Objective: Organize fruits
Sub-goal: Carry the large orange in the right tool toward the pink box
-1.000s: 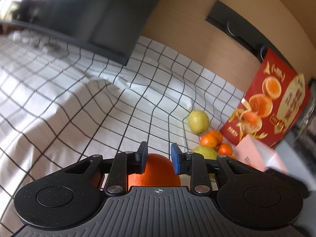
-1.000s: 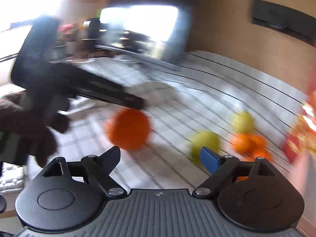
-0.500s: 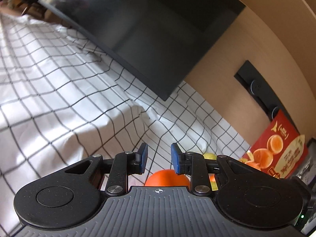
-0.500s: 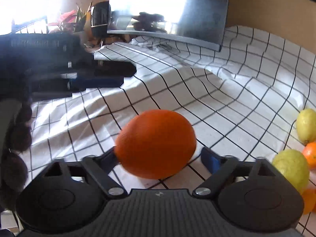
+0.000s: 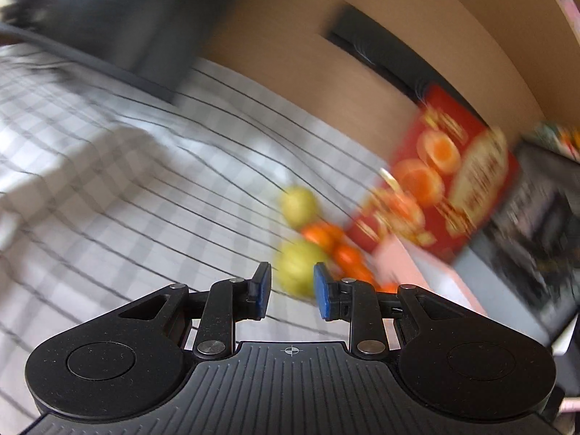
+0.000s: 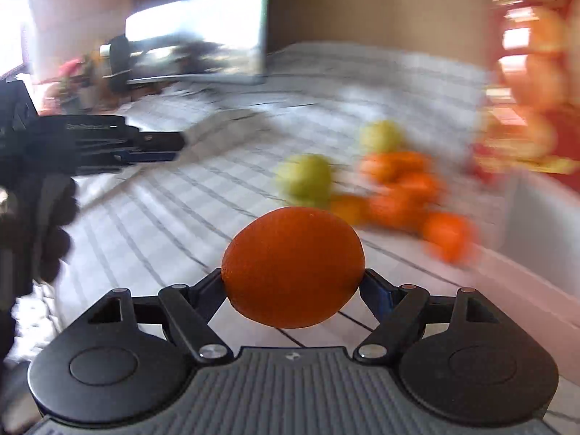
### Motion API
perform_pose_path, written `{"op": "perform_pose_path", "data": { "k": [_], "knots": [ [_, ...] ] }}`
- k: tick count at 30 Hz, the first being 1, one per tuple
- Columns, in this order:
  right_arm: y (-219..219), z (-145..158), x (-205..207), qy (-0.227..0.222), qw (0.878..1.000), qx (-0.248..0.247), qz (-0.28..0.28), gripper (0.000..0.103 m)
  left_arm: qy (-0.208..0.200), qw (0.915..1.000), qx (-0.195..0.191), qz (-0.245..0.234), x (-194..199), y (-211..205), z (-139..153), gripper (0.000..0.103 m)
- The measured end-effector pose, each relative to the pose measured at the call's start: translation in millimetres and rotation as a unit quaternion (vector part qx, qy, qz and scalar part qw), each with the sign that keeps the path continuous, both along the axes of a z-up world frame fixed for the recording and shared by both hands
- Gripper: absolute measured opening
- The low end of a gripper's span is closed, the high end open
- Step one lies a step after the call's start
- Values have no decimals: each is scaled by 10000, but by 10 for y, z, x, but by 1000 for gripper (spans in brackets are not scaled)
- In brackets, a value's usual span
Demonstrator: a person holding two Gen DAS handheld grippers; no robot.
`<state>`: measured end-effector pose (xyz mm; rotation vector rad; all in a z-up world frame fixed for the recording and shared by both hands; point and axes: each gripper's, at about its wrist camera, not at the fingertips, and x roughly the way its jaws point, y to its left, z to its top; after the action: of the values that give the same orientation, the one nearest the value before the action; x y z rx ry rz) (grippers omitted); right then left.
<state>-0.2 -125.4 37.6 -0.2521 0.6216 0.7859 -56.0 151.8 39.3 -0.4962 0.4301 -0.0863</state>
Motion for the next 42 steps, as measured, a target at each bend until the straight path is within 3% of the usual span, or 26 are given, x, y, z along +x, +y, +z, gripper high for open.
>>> {"op": "perform_pose_path", "data": {
  "k": [3,7,10,13,15,19,22,26,33,40,42],
  "knots": [
    [-469,-30,-26,-237,9973,-200,-664,80,191,9988,218,-399,148,-418,-27,29],
    [-789,-216,165,84,9900,-287,-1376,81,496,9935,729,-717,238,-861,-52,29],
    [-920,-324,186,59,9898,37,-1420,82,531,9901,1106,-676,205,-1013,-34,29],
    [-958,-307,219,128,9912,204,-1303,93,566,9898,1155,-613,222,-1011,-34,29],
    [-916,-325,234,279,9933,146,-1110,94,590,9901,1159,-519,258,-986,-44,29],
    [-843,-369,267,417,9928,-93,-1123,94,587,9928,942,-459,348,-893,-72,29],
    [-860,-363,252,408,9921,-2,-1188,94,562,9947,675,-528,443,-853,-96,29],
    [-903,-344,252,326,9917,209,-1228,94,540,9935,633,-770,574,-945,-84,29],
    [-915,-328,357,449,9911,458,-1164,94,552,9958,484,-552,874,-964,-17,29],
    [-982,-349,411,608,9879,608,-1291,94,868,9881,1087,-661,1178,-1021,-2,29],
    [-998,-355,417,632,9869,622,-1348,94,930,9821,1457,-744,1283,-1068,56,29]
  ]
}}
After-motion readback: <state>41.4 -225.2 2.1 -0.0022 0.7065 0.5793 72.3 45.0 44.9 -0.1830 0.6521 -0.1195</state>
